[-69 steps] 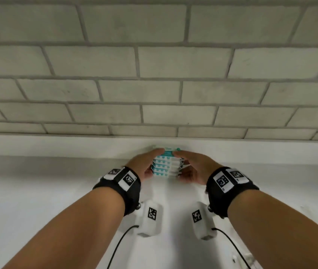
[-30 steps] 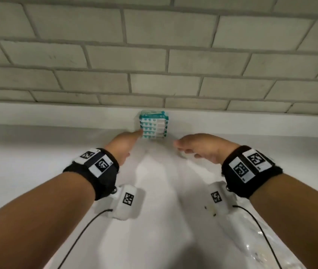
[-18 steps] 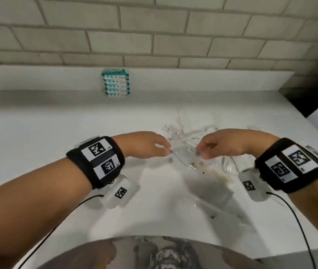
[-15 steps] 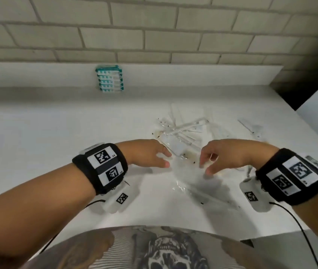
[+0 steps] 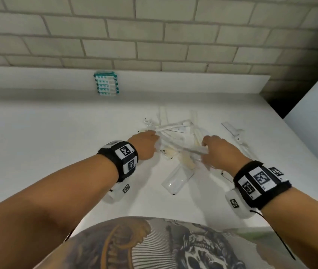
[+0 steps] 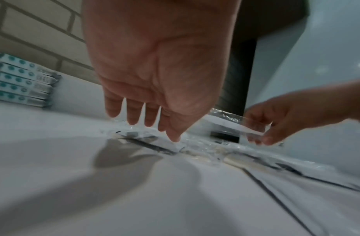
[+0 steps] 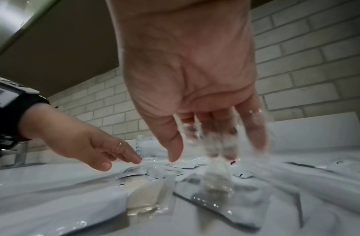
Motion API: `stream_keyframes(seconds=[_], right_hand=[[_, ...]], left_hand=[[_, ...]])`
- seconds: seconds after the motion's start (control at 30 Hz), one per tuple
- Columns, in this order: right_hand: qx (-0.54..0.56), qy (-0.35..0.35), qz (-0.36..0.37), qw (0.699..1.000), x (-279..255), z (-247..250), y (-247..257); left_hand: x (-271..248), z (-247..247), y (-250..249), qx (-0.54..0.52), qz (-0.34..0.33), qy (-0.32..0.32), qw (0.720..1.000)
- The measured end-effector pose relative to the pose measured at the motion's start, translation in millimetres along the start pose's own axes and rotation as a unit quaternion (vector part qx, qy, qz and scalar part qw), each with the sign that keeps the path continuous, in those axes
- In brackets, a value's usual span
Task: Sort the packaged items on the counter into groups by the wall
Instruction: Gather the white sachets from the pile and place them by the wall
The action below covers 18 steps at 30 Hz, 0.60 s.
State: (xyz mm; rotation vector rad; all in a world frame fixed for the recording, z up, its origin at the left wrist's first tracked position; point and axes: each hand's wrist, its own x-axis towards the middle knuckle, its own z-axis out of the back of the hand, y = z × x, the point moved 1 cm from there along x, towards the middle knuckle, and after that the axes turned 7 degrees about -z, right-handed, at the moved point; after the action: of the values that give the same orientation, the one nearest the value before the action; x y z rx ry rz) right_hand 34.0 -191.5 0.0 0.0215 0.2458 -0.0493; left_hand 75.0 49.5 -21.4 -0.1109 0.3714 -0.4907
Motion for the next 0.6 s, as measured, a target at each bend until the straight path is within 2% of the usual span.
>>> stream_keyframes(seconds=[0.03, 0.1, 0.13, 0.2, 0.27, 0.33, 0.4, 0.5, 0.6], right_hand=[[-0.022, -0.036, 0.003, 0.999, 1, 0, -2], [-0.045, -0.088, 0.066, 0.993, -2, -3, 6], [-0.040, -0.079, 0.122, 0.989, -7, -5, 15], [-0.047, 0.001, 0.239, 0.970, -18, -16, 31], [-0.104, 0.062, 0.293, 0.948, -29, -27, 41], [-0.134, 0.071, 0.277, 0.949, -33, -33, 42], [-0.116, 0.068, 0.243, 0.961, -33, -31, 38], [-0.133, 0.064, 0.213, 0.966, -31, -28, 29], [-0.096, 0.095, 0.183, 0.974, -34, -27, 19]], left_hand=[[2, -2, -2, 0.011, 0.001, 0.008, 1.000], [3, -10, -4, 0.026, 0.007, 0.004, 1.000], [3, -14, -6, 0.035, 0.013, -0.008, 0.999], [0, -20, -12, 0.071, 0.028, -0.033, 0.997], [-2, -25, -17, 0.130, 0.050, -0.047, 0.989], [-4, -31, -20, 0.184, 0.076, -0.055, 0.979], [-5, -34, -20, 0.188, 0.108, -0.056, 0.975], [-7, -32, -17, 0.137, 0.146, -0.056, 0.978], [-6, -27, -16, 0.064, 0.167, -0.052, 0.982]])
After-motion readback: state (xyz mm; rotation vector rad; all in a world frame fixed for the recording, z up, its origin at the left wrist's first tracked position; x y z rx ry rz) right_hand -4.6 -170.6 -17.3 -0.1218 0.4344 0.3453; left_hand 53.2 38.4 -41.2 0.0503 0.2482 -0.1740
